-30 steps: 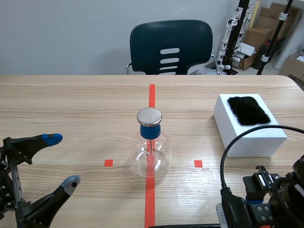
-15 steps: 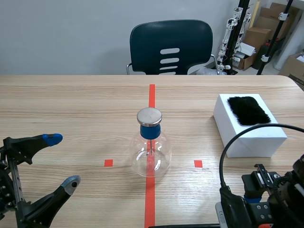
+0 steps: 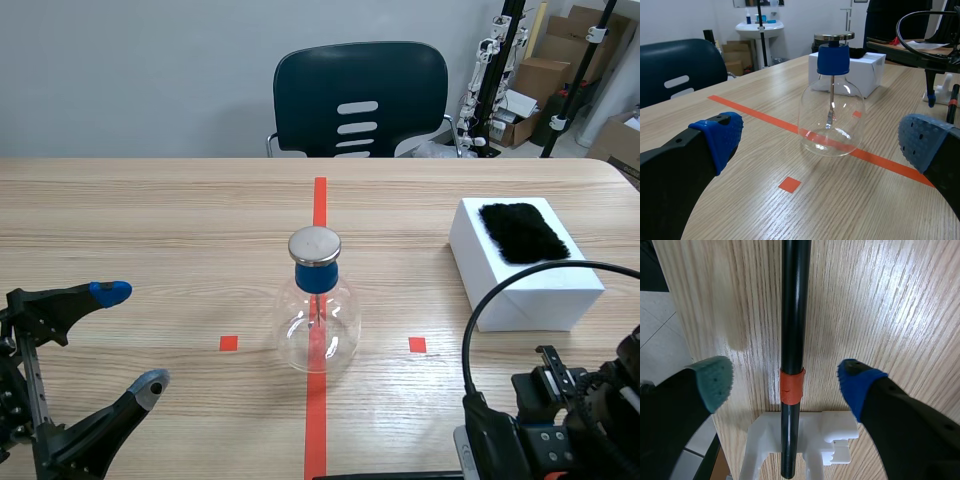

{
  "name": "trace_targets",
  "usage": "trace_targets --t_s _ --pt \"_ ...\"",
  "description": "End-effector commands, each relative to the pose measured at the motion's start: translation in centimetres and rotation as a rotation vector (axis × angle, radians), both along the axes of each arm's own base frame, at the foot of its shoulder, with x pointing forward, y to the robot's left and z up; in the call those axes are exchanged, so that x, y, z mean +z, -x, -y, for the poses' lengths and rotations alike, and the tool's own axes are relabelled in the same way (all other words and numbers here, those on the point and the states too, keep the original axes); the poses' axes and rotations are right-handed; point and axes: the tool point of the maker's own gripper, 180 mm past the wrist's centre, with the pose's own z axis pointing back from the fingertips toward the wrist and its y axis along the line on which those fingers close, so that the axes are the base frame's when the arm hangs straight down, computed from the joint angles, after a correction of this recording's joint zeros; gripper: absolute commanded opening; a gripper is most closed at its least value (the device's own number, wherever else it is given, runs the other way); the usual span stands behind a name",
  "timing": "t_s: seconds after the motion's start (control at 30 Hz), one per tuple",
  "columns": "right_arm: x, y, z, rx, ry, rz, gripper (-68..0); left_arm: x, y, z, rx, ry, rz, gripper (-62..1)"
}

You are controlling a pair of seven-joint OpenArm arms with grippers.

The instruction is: Do the electroscope experiment. pick up the black charging rod

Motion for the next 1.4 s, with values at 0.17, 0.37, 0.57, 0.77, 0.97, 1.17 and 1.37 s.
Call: trace_targets --t_s 0.17,0.37,0.57,0.77,0.97,1.17,1.37 --pt "0.38 -0.65 1.2 0.006 0.034 0.013 -34.4 0.8 -0.36 -0.23 0.007 0.018 0.027 1.4" --pt "0.39 -0.65 1.34 0.006 0.038 0.013 -43.8 0.8 -0.36 -0.23 0.007 0.018 0.027 1.4" --pt "0.39 -0.65 1.34 0.006 0.038 0.013 -47.8 0.8 -0.36 -0.23 0.007 0.018 0.027 1.4" --pt "0.39 -0.65 1.34 0.006 0.038 0.013 -54.0 0.8 -0.36 -0.23 0.007 0.018 0.027 1.4" --pt "0.39 -0.65 1.34 0.006 0.038 0.013 -55.3 0.8 -0.36 -0.23 0.007 0.018 0.027 1.4" --pt "0.39 -0.66 1.35 0.006 0.038 0.014 -61.2 0.8 -0.36 -0.23 0.007 0.018 0.027 1.4" --pt "0.39 -0.66 1.36 0.006 0.039 0.014 -64.3 0.8 -0.36 -0.23 0.007 0.018 0.027 1.4"
